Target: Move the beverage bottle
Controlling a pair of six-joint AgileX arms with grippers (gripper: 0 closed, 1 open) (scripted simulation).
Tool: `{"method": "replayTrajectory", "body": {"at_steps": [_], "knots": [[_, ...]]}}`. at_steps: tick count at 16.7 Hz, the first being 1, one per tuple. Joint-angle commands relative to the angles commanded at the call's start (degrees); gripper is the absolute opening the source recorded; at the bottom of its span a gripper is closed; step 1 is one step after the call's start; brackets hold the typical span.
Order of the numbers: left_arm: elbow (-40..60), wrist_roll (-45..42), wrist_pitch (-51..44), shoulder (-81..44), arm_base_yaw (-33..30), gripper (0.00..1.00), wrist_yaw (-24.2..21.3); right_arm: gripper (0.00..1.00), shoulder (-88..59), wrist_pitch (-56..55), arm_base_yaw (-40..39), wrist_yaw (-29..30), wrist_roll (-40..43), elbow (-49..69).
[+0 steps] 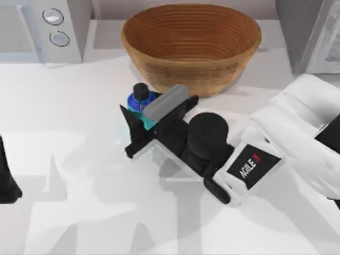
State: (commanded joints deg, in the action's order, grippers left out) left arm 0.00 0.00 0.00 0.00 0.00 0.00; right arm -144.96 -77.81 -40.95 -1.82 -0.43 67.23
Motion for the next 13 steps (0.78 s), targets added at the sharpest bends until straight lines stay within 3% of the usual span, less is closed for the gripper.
{"method": "replayTrajectory", "body": {"at_steps": [9, 13], "knots": [[0.0, 0.0, 0.0, 0.0, 0.0, 1.00, 0.0, 0.00, 0.2, 0.0, 0.3, 0.0, 0.0, -0.1], [0.0, 0.0, 0.0, 0.0, 0.0, 1.00, 0.0, 0.00, 1.8, -2.4, 6.0, -4.7, -0.2, -3.9]]}}
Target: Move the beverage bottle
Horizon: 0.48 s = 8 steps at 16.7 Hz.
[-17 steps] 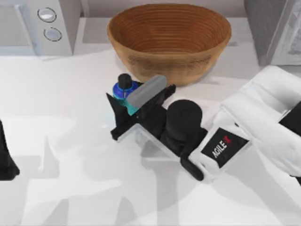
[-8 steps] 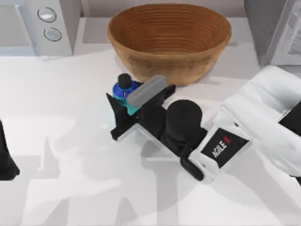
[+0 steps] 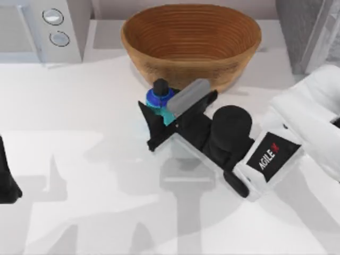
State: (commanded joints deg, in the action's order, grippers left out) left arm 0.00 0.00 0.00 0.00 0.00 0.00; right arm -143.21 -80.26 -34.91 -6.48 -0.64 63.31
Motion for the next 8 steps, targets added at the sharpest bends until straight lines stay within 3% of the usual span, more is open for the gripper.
{"method": "replayTrajectory", "body": {"at_steps": [3, 8], "knots": [[0.0, 0.0, 0.0, 0.0, 0.0, 1.00, 0.0, 0.00, 2.2, -3.2, 9.0, -7.6, -0.2, -6.3], [0.0, 0.0, 0.0, 0.0, 0.0, 1.00, 0.0, 0.00, 7.4, -9.7, 27.4, -25.1, -0.5, -19.3]]}}
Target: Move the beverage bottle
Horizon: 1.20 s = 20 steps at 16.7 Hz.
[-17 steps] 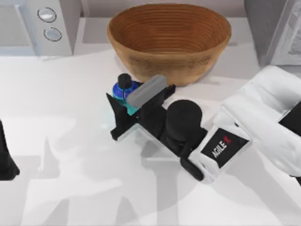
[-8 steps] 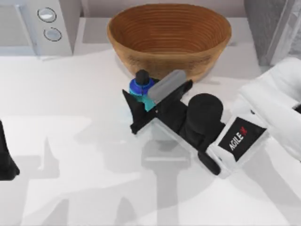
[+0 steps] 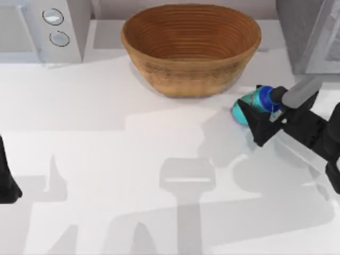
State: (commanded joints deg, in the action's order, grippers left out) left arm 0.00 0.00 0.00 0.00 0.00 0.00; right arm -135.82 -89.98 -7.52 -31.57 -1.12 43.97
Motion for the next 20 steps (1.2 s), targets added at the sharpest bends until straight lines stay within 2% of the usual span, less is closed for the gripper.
{"method": "replayTrajectory", "body": {"at_steps": [5, 8, 14, 20], "knots": [[0.0, 0.0, 0.0, 0.0, 0.0, 1.00, 0.0, 0.00, 6.1, -6.5, 15.4, -16.8, -0.1, -11.2], [0.0, 0.0, 0.0, 0.0, 0.0, 1.00, 0.0, 0.00, 8.6, -8.9, 20.6, -22.2, -0.1, -15.0], [0.0, 0.0, 0.0, 0.0, 0.0, 1.00, 0.0, 0.00, 8.5, -9.1, 20.9, -22.7, -0.2, -15.1], [0.0, 0.0, 0.0, 0.0, 0.0, 1.00, 0.0, 0.00, 1.4, -8.9, 15.1, -16.4, 0.1, -8.5]]}}
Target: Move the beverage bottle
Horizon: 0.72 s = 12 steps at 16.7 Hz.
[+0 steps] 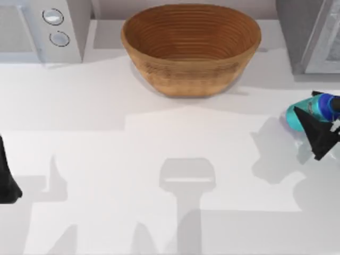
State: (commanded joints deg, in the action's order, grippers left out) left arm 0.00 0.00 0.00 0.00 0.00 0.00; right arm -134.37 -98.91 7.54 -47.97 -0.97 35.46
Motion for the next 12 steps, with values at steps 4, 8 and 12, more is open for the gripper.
{"method": "replayTrajectory", "body": {"at_steps": [4, 8, 12], "knots": [[0.0, 0.0, 0.0, 0.0, 0.0, 1.00, 0.0, 0.00, -2.6, -0.1, -2.7, 2.5, 0.1, 3.0], [0.0, 0.0, 0.0, 0.0, 0.0, 1.00, 0.0, 0.08, -2.6, -0.1, -2.7, 2.5, 0.1, 3.0], [0.0, 0.0, 0.0, 0.0, 0.0, 1.00, 0.0, 0.38, -2.6, -0.1, -2.7, 2.5, 0.1, 3.0]]}}
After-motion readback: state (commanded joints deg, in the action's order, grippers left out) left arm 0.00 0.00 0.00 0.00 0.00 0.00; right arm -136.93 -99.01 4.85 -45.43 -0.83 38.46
